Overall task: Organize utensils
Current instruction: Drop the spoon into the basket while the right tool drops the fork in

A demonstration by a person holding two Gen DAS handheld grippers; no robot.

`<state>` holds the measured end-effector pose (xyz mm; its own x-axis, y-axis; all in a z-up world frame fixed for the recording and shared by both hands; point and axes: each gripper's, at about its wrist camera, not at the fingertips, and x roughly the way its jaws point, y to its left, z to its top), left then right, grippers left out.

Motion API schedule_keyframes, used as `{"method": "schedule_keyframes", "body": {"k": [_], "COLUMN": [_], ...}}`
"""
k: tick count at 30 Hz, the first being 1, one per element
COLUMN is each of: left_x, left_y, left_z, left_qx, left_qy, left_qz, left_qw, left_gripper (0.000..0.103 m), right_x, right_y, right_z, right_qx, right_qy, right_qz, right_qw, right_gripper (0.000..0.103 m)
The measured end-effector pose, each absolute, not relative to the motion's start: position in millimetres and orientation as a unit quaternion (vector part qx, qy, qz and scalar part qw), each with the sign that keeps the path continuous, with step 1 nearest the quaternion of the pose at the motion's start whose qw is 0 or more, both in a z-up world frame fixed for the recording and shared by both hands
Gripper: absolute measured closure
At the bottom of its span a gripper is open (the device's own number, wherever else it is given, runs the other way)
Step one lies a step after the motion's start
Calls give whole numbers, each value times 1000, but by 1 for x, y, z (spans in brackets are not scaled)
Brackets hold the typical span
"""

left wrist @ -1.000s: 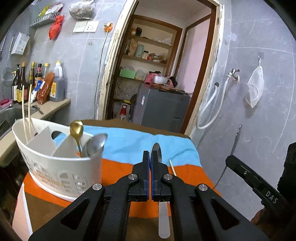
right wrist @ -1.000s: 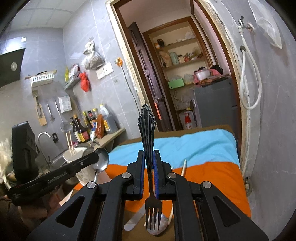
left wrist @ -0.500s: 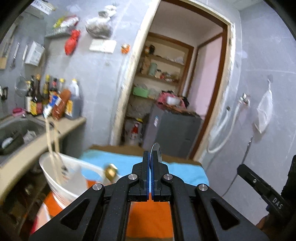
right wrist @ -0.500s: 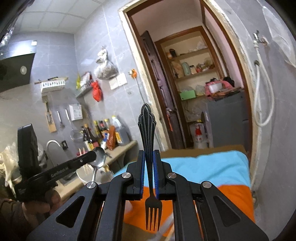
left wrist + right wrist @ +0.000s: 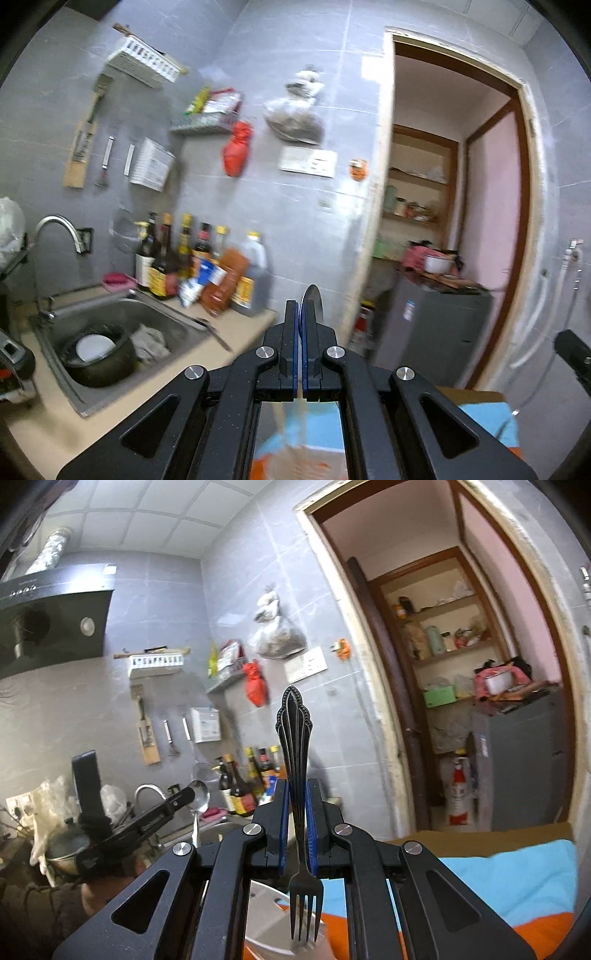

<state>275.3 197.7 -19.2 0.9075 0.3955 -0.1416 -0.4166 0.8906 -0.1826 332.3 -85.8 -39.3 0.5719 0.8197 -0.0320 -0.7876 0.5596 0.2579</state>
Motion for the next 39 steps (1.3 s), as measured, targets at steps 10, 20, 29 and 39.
{"method": "schedule_keyframes", "body": {"k": [10,20,29,39], "left_x": [278,284,281,269], "left_y": [207,166,154,155], "left_z": [-59,-90,-103,-97], "left_qx": [-79,17,10,-61], "left_qy": [44,14,46,124], "left_qz": [225,243,218,139], "left_qw": [970,970,975,981], "left_gripper": [103,103,103,90], "right_x": [344,349,345,339], "right_y": [-37,-28,-28,-46], "right_z": [-79,-103,-117,-111], "right_qx": [74,62,51,70], "right_qy": [120,153,174,190], "right_qz": [471,467,469,453], "right_qw": [871,869,865,868], "right_gripper": [96,96,95,78]}}
